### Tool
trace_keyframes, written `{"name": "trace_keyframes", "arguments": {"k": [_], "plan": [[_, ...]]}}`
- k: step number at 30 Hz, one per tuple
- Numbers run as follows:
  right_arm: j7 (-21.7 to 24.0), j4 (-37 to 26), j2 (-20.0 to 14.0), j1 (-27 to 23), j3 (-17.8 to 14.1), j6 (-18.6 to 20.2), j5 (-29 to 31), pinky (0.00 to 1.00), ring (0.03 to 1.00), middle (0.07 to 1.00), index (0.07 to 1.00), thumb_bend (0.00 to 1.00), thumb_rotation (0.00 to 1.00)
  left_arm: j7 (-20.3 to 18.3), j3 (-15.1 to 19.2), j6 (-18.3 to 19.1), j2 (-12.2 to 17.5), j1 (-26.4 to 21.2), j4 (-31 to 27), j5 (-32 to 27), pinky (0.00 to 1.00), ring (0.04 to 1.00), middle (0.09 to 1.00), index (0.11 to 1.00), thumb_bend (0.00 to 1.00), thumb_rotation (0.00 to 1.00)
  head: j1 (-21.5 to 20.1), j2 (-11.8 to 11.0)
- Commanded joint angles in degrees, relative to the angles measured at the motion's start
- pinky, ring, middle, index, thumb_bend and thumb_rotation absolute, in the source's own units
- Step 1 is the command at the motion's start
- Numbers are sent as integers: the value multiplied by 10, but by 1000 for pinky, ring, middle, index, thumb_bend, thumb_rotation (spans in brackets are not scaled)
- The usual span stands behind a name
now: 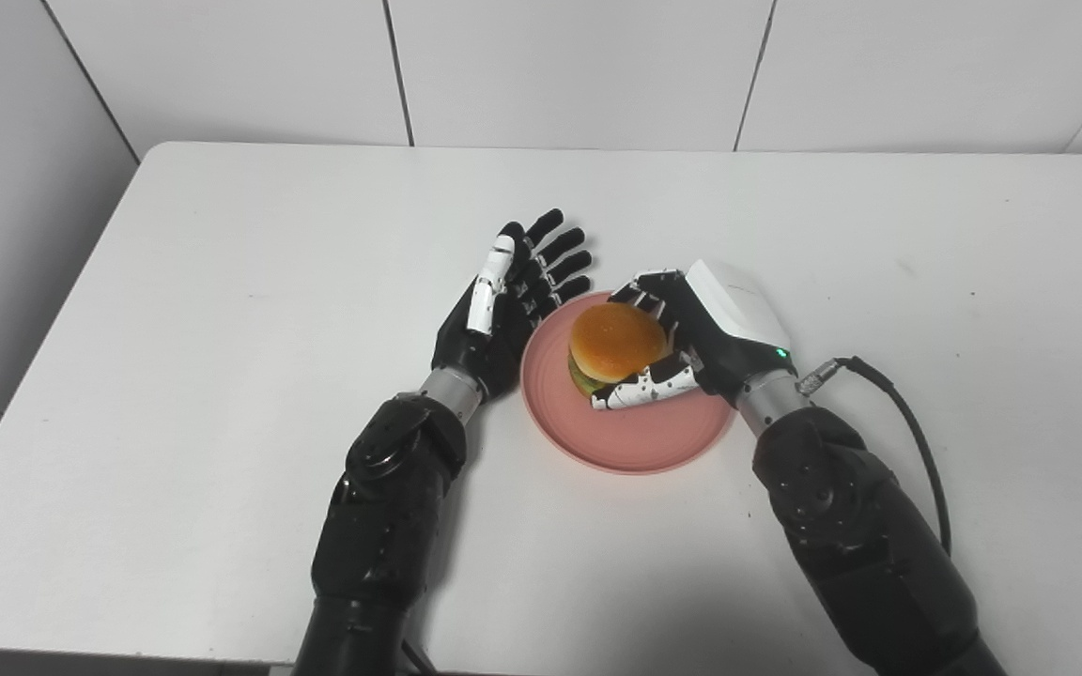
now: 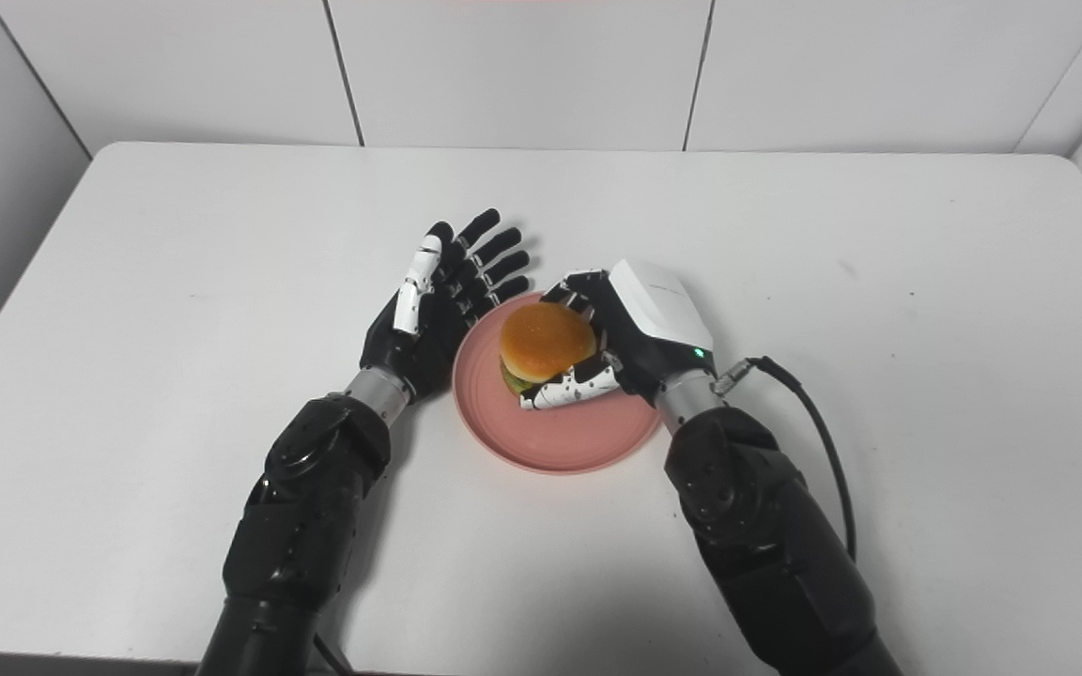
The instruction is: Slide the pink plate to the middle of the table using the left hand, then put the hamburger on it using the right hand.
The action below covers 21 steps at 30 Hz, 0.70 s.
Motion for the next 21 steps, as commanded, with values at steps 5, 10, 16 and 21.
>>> {"name": "trace_keyframes", "arguments": {"k": [5, 10, 16, 21], "plan": [[-15, -8, 0, -8, -2, -35, -6, 284, 363, 434, 485, 501, 136, 6, 1, 46, 8, 21, 21, 4, 881, 886, 894, 907, 392, 1000, -5, 1], [-25, 6, -1, -7, 1, -53, -8, 294, 364, 426, 484, 503, 136, 4, 2, 45, 9, 22, 21, 3, 882, 892, 899, 910, 389, 1000, -7, 2], [-26, 11, 1, -6, 3, -52, -21, 248, 322, 396, 483, 506, 136, 5, 1, 45, 10, 22, 20, 6, 881, 889, 894, 908, 395, 1000, -10, 2], [4, -2, -5, -10, 13, -29, -48, 393, 491, 565, 582, 626, 269, 5, 1, 46, 11, 21, 22, 6, 890, 905, 902, 911, 396, 1000, -12, 2]]}}
